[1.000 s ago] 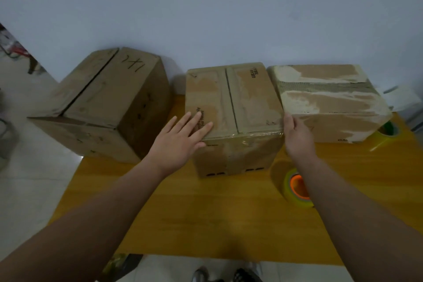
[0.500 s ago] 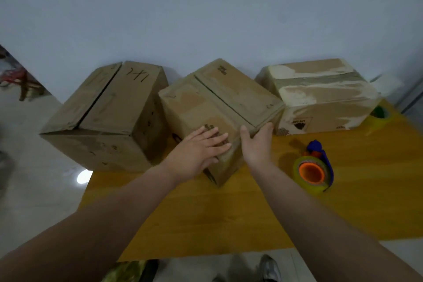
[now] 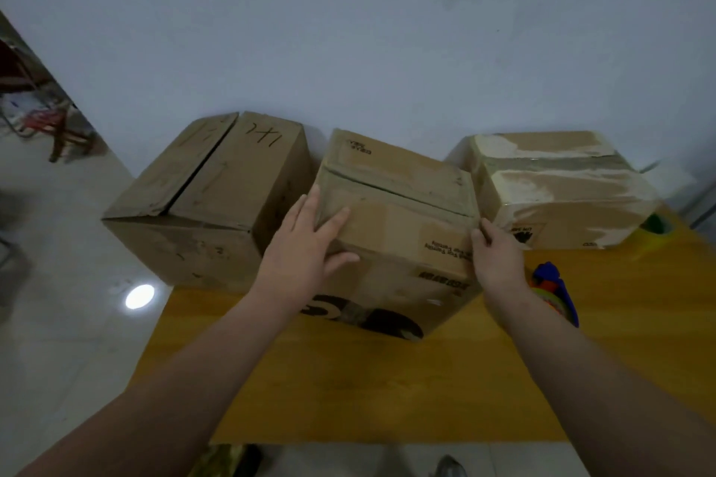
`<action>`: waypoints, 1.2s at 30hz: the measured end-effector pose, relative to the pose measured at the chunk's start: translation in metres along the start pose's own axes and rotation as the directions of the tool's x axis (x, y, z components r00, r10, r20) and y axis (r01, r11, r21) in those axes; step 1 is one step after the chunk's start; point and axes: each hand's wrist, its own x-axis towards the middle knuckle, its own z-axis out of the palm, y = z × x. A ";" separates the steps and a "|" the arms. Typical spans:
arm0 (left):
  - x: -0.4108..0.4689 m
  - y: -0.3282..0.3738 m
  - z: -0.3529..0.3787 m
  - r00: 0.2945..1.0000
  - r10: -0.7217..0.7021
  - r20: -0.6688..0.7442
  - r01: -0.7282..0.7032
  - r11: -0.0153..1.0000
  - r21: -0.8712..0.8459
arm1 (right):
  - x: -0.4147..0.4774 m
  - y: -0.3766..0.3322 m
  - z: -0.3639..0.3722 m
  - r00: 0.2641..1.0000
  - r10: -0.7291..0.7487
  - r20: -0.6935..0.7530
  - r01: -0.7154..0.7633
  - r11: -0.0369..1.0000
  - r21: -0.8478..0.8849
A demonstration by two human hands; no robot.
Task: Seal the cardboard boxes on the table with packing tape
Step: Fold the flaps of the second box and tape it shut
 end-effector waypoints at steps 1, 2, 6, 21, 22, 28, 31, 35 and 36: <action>-0.001 -0.001 0.000 0.999 -0.037 0.018 0.038 0.998 -0.047 | -0.001 0.000 0.001 0.999 -0.025 -0.025 0.024 1.000 -0.009; -0.001 -0.001 0.001 0.998 -0.061 0.028 0.063 0.995 -0.074 | -0.001 -0.001 0.001 0.996 -0.057 -0.063 0.056 0.998 -0.032; 0.006 -0.007 0.007 0.993 -0.096 0.069 0.103 0.990 -0.099 | -0.004 -0.008 0.002 0.963 -0.170 -0.207 0.145 0.981 -0.131; 0.079 0.009 0.063 0.964 -0.192 0.186 0.215 0.970 -0.113 | 0.061 -0.012 -0.012 0.900 -0.267 0.344 0.434 0.612 -0.662; 0.089 0.011 0.066 0.962 -0.202 0.185 0.222 0.970 -0.097 | 0.072 -0.014 -0.011 0.897 -0.276 0.346 0.442 0.595 -0.671; 0.154 0.023 0.068 0.973 -0.209 0.100 0.212 0.977 -0.017 | 0.133 -0.019 -0.002 0.897 -0.266 0.354 0.443 0.551 -0.708; 0.173 0.033 0.070 0.971 -0.218 0.099 0.223 0.974 -0.034 | 0.155 -0.017 -0.006 0.890 -0.307 0.337 0.453 0.504 -0.735; 0.177 0.035 0.067 0.978 -0.161 0.131 0.170 0.983 -0.068 | 0.164 -0.017 -0.014 0.851 -0.397 0.344 0.501 0.420 -0.756; 0.175 0.031 0.064 0.983 -0.137 0.119 0.147 0.986 -0.075 | 0.161 -0.021 -0.013 0.835 -0.425 0.349 0.524 0.425 -0.738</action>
